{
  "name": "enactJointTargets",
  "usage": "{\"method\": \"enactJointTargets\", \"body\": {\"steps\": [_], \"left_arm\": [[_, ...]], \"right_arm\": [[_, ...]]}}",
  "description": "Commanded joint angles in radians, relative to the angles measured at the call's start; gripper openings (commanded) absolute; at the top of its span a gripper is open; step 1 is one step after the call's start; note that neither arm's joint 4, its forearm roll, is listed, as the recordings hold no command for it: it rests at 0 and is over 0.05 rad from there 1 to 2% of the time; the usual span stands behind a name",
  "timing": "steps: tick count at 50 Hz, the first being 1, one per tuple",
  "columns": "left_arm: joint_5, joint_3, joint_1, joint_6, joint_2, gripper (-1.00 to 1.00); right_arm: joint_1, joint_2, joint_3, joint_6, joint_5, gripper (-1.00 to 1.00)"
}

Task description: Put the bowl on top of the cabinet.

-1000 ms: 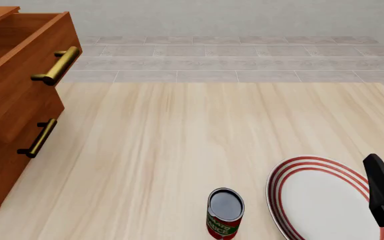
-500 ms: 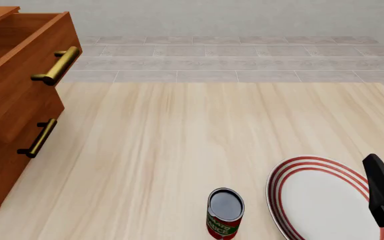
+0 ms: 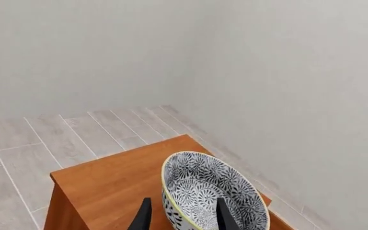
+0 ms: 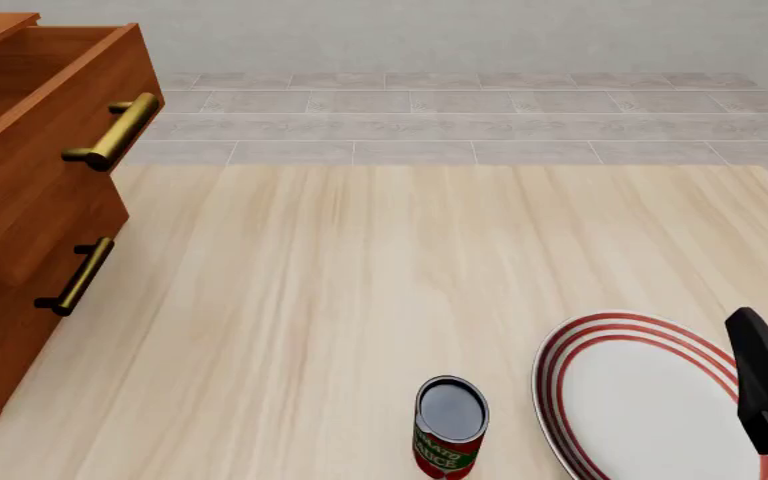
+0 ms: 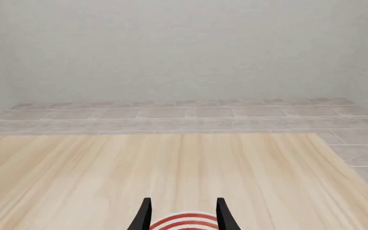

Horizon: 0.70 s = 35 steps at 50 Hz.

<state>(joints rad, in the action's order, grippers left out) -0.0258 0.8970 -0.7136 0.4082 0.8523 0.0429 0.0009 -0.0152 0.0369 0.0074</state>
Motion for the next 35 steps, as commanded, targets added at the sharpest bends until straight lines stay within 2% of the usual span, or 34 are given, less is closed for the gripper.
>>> {"method": "enactJointTargets", "body": {"steps": [1, 35], "left_arm": [[-0.039, 0.024, 0.004, 0.018, -0.040, 1.00], [-0.110, 0.031, 0.032, 0.055, -0.152, 1.00]], "right_arm": [[-0.001, 0.000, 0.000, -0.002, -0.001, 1.00], [-0.001, -0.001, -0.001, -0.003, -0.001, 1.00]]}}
